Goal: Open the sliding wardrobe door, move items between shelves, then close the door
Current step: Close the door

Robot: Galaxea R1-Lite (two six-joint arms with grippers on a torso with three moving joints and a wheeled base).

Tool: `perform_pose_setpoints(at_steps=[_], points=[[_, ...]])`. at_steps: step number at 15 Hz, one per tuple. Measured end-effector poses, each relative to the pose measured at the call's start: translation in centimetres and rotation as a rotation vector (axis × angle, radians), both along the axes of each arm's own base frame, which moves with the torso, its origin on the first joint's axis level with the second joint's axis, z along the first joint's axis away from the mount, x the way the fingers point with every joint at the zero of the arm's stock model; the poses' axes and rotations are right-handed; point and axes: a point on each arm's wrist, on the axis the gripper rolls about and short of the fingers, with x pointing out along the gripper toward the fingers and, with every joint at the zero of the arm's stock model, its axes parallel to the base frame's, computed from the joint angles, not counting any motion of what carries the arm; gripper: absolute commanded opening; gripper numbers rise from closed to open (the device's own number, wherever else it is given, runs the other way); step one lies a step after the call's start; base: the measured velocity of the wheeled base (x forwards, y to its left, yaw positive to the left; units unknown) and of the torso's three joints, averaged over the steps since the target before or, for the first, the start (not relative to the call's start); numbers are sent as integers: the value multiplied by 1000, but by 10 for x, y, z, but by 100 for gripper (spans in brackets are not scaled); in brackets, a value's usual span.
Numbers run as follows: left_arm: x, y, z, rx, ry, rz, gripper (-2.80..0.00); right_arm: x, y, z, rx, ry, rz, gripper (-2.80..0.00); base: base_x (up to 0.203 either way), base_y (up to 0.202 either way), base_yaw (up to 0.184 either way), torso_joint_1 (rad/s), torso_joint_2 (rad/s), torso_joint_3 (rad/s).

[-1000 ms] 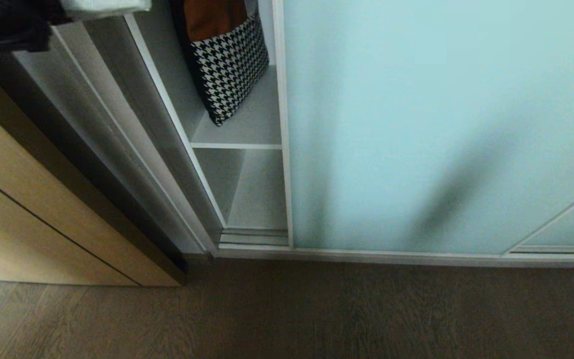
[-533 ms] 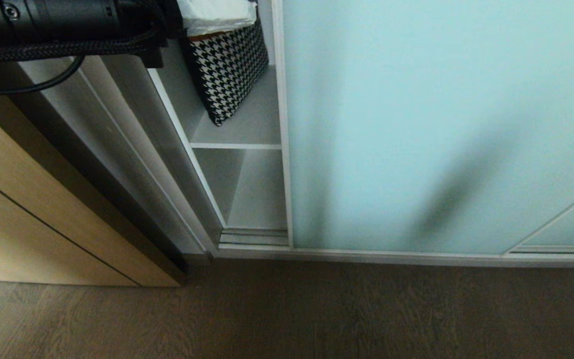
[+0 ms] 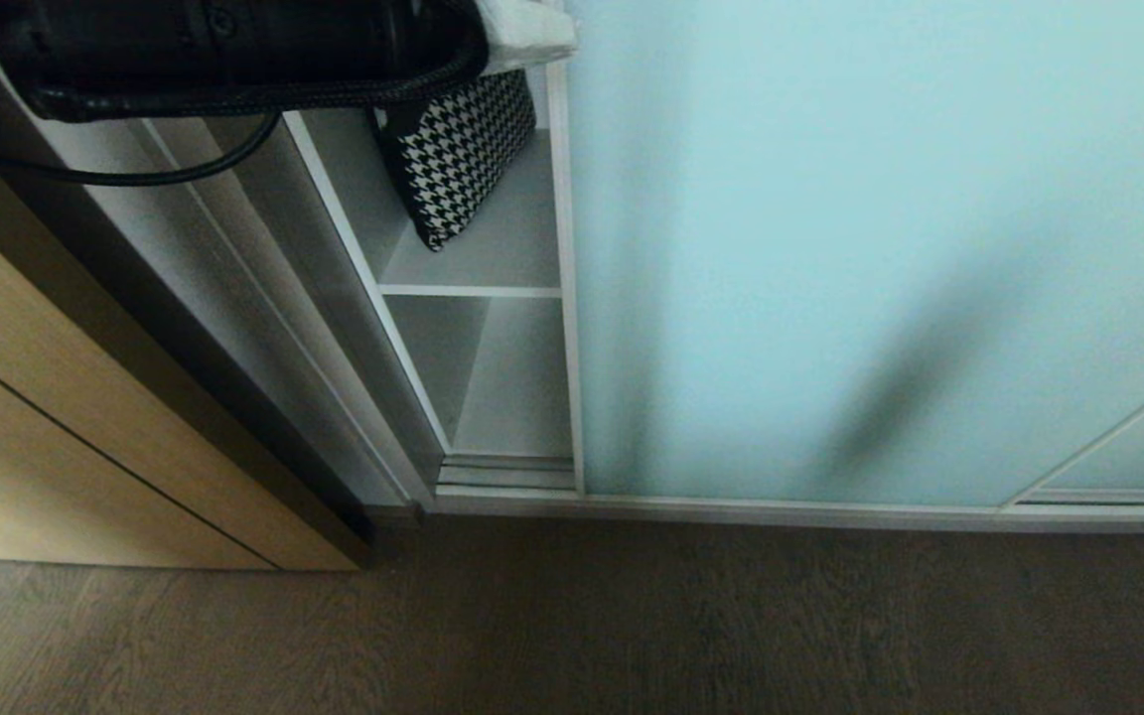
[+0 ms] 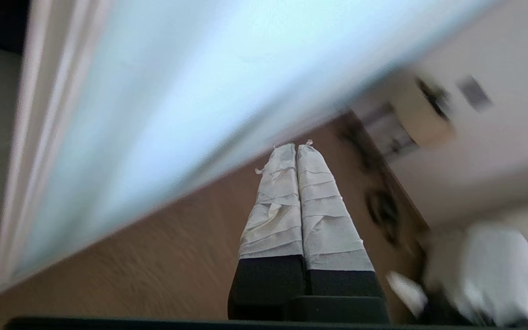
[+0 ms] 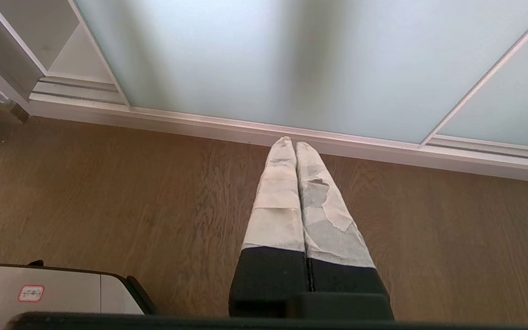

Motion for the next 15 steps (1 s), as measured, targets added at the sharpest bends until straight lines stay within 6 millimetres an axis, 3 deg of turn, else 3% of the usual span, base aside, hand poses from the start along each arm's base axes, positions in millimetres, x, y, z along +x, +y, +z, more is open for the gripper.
perform_pose_setpoints(at_steps=[6,15], points=[[30,-37,-19,-16,19,142,-280,0,0,0,0,0,0,-280,0,0,0,0,0,0],[62,-55,-37,-88,10,316,-280,0,0,0,0,0,0,-280,0,0,0,0,0,0]])
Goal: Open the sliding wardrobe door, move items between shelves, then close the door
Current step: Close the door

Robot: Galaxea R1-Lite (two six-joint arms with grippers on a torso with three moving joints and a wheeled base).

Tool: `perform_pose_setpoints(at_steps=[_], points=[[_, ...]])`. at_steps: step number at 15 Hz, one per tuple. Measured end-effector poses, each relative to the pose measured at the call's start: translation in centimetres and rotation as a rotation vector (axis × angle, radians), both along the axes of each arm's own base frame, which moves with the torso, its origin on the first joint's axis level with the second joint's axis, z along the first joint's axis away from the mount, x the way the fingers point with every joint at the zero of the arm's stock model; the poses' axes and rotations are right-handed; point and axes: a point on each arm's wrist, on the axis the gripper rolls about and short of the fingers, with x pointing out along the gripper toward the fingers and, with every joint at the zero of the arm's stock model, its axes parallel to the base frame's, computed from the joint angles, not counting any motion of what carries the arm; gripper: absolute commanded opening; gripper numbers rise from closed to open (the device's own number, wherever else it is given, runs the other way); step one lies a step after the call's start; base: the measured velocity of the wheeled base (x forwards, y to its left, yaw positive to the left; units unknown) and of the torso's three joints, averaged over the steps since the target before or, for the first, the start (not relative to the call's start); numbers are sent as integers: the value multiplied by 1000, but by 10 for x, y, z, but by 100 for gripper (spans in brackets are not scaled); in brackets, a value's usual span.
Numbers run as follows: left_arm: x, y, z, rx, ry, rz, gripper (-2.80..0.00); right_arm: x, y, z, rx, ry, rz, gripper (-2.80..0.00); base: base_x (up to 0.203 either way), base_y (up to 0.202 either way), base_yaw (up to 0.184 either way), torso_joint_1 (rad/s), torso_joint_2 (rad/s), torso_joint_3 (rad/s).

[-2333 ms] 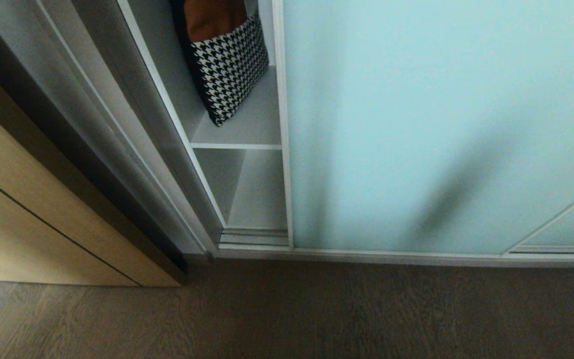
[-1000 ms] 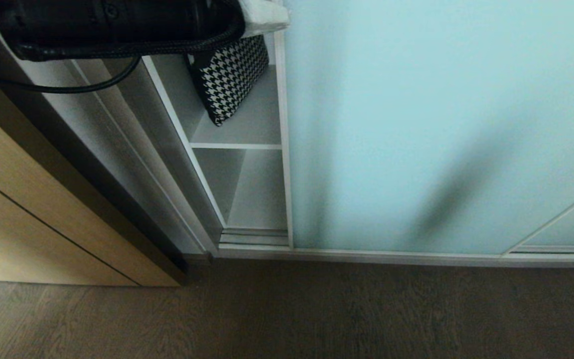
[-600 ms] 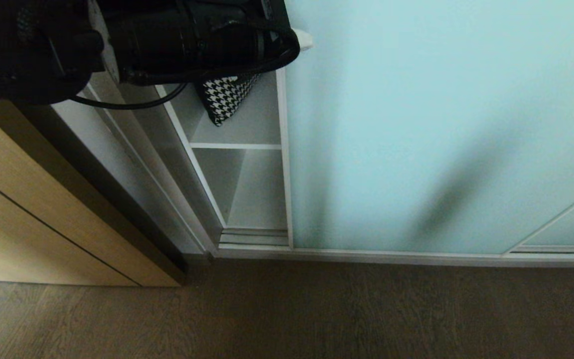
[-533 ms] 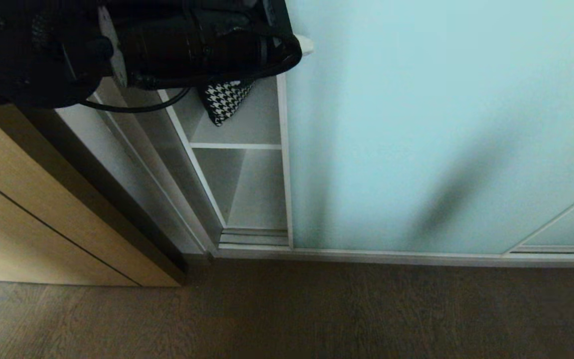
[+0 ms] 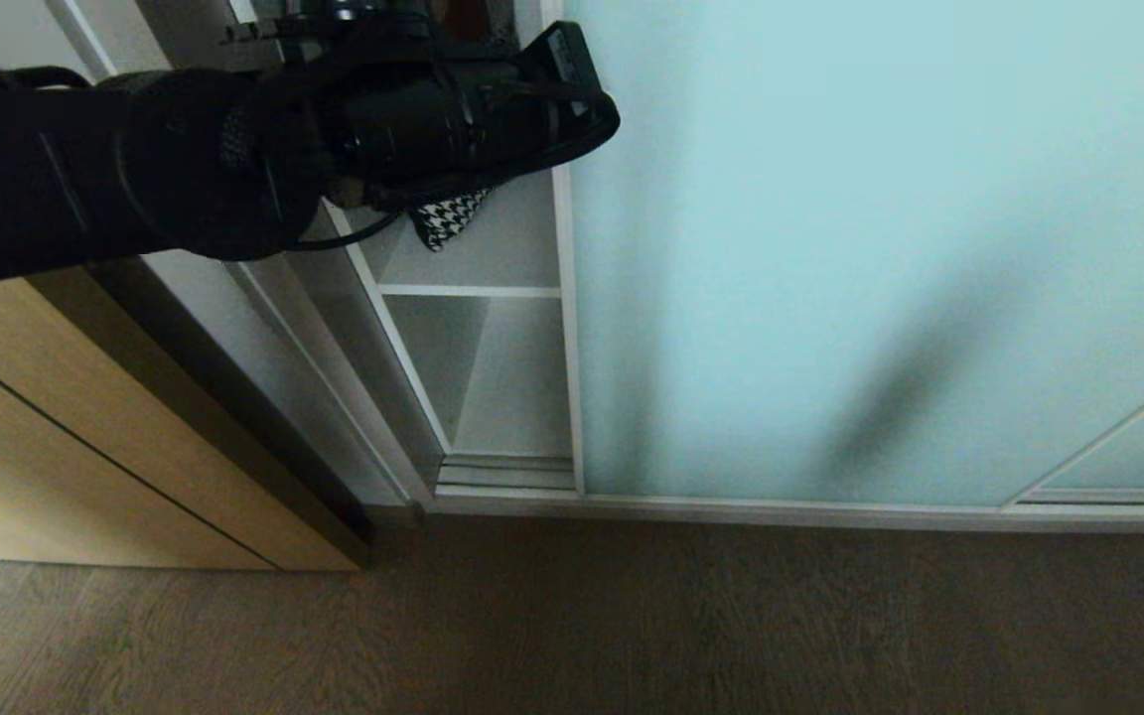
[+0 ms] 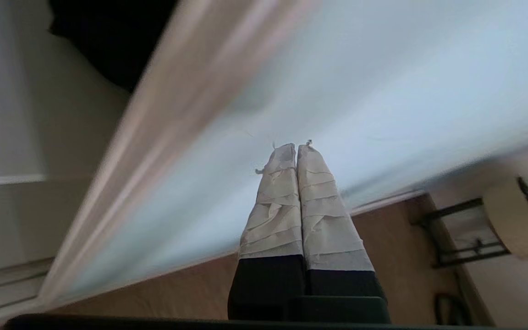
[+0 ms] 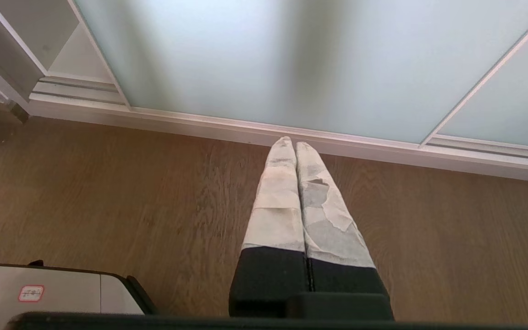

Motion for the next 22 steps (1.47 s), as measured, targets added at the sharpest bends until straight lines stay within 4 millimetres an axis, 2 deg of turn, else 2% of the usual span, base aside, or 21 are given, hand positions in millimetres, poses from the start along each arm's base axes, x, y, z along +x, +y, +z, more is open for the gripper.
perform_pose_setpoints(at_steps=[8,16,22], points=[[13,-7,-11,11,15,20,-280,0,0,0,0,0,0,-280,0,0,0,0,0,0],[38,-15,-30,0,-6,57,-280,0,0,0,0,0,0,-280,0,0,0,0,0,0],[49,-1,-35,7,12,97,-280,0,0,0,0,1,0,-280,0,0,0,0,0,0]])
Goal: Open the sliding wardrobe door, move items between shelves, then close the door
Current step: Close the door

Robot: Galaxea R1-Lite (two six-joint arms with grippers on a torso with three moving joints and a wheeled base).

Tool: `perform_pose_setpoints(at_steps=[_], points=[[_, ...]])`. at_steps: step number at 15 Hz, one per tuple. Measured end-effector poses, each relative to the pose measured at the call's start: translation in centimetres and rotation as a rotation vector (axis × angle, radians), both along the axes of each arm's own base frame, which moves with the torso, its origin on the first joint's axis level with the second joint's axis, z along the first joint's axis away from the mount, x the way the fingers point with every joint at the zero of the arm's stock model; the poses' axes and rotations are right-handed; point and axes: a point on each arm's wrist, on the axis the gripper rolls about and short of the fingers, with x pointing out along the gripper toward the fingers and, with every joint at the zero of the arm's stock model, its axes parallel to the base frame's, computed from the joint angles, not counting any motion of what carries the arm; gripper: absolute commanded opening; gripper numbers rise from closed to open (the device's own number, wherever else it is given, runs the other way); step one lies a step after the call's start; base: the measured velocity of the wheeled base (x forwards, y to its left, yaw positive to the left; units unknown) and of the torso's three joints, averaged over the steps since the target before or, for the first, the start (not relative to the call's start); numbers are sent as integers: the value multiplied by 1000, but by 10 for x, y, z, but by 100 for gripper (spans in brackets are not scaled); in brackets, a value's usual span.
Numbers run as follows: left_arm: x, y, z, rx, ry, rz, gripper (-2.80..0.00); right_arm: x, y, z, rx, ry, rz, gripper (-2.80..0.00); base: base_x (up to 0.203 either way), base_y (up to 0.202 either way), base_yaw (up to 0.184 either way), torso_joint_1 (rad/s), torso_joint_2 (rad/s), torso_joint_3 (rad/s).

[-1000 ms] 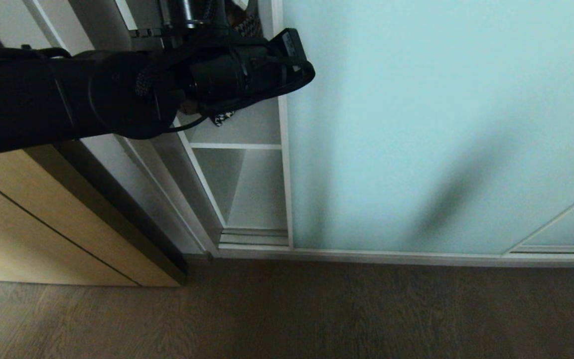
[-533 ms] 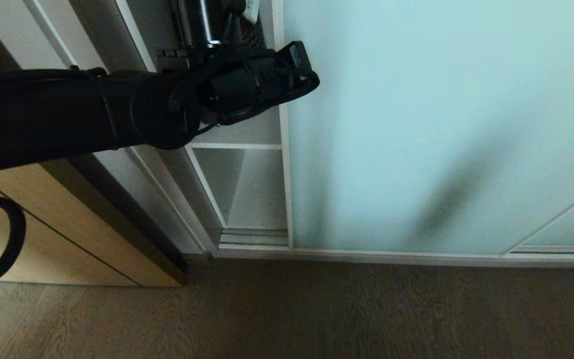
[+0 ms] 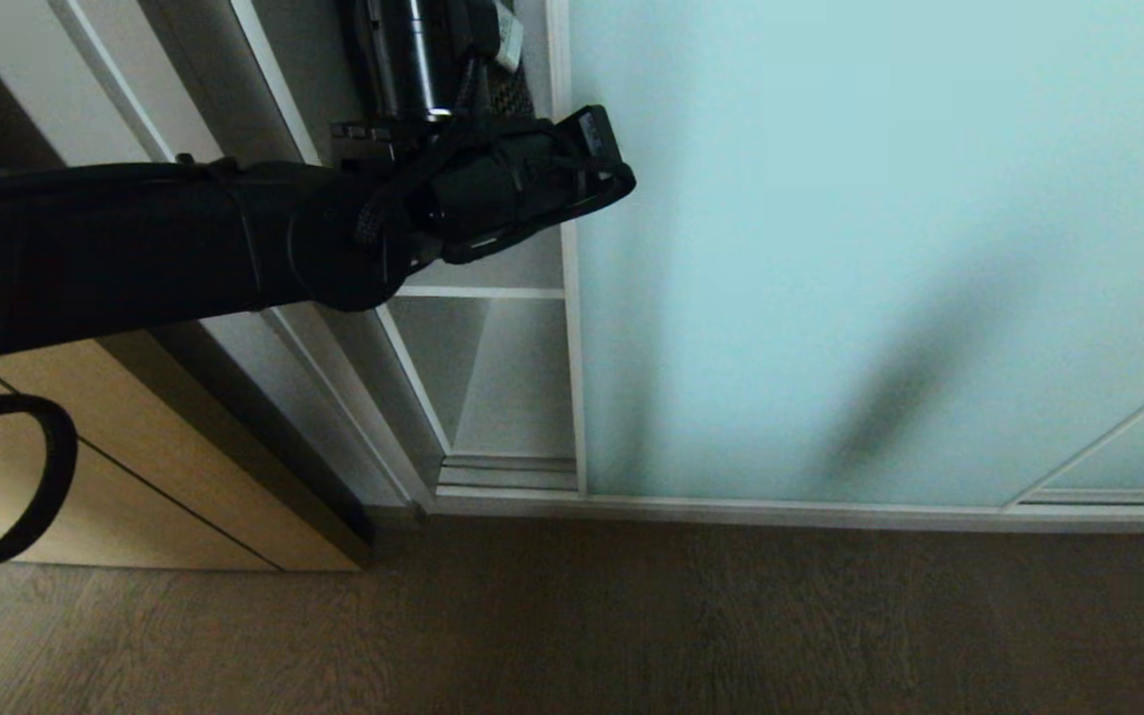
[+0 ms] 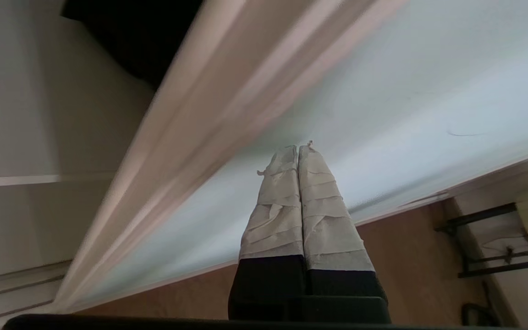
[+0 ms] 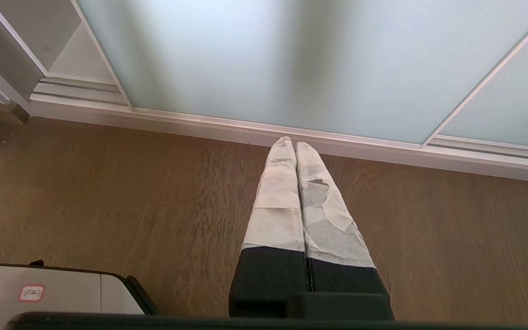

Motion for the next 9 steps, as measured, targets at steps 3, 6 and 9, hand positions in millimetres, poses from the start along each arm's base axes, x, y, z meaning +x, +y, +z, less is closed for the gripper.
perform_pose_setpoints(at_steps=[3,6,9], points=[[-3,17,10,-3,-3,38,-280,0,0,0,0,0,0,-280,0,0,0,0,0,0],[-10,35,22,-14,-22,75,-280,0,0,0,0,0,0,-280,0,0,0,0,0,0],[-18,55,30,-25,-45,113,-280,0,0,0,0,0,0,-280,0,0,0,0,0,0]])
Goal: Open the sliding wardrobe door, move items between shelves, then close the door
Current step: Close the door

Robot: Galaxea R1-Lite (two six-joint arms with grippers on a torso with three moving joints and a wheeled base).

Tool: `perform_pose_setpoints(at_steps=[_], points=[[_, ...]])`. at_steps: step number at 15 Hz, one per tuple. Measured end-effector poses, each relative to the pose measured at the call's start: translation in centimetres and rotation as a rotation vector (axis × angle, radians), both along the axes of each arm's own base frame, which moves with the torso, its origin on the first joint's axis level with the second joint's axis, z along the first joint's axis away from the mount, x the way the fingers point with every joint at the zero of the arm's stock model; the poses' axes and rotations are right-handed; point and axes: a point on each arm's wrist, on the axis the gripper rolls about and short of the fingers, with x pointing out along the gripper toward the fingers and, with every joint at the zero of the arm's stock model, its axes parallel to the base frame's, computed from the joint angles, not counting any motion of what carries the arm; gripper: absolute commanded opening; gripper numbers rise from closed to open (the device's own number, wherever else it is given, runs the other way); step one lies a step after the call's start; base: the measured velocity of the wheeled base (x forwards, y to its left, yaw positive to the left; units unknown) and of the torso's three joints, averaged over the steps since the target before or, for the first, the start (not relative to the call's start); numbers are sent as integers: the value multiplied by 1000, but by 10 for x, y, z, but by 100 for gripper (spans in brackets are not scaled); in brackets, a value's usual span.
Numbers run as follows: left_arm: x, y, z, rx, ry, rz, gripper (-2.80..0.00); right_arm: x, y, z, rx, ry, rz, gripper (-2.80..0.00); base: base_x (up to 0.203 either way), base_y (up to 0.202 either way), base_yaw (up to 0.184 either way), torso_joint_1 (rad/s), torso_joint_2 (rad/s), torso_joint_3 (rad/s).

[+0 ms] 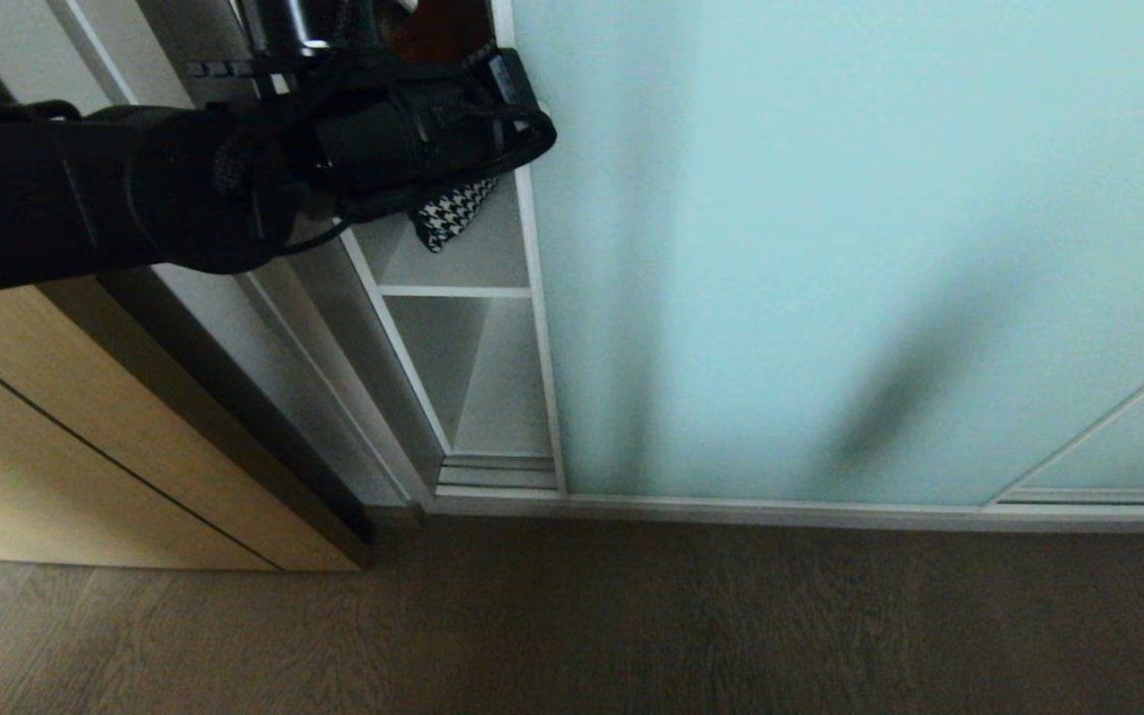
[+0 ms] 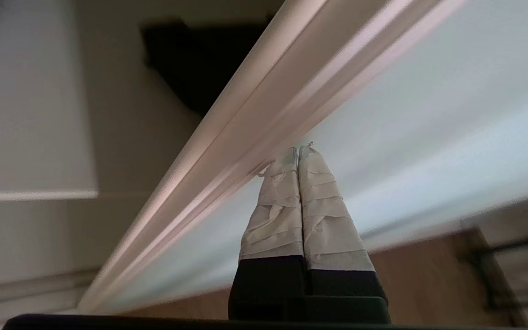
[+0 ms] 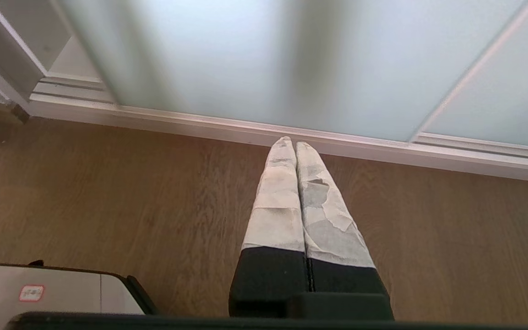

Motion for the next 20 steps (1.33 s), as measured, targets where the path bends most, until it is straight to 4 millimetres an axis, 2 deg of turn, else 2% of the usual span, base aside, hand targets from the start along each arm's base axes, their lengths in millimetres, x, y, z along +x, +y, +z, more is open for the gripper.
perform_pose_setpoints(at_steps=[4,7,12,20], points=[[-8,34,-2,2,18,81,-280,0,0,0,0,0,1,-280,0,0,0,0,0,0],[-19,49,-1,-2,4,120,-280,0,0,0,-1,0,1,-280,0,0,0,0,0,0],[-43,57,10,-3,-30,112,-280,0,0,0,0,0,1,-280,0,0,0,0,0,0],[-45,65,14,1,-48,134,-280,0,0,0,0,0,1,-280,0,0,0,0,0,0]])
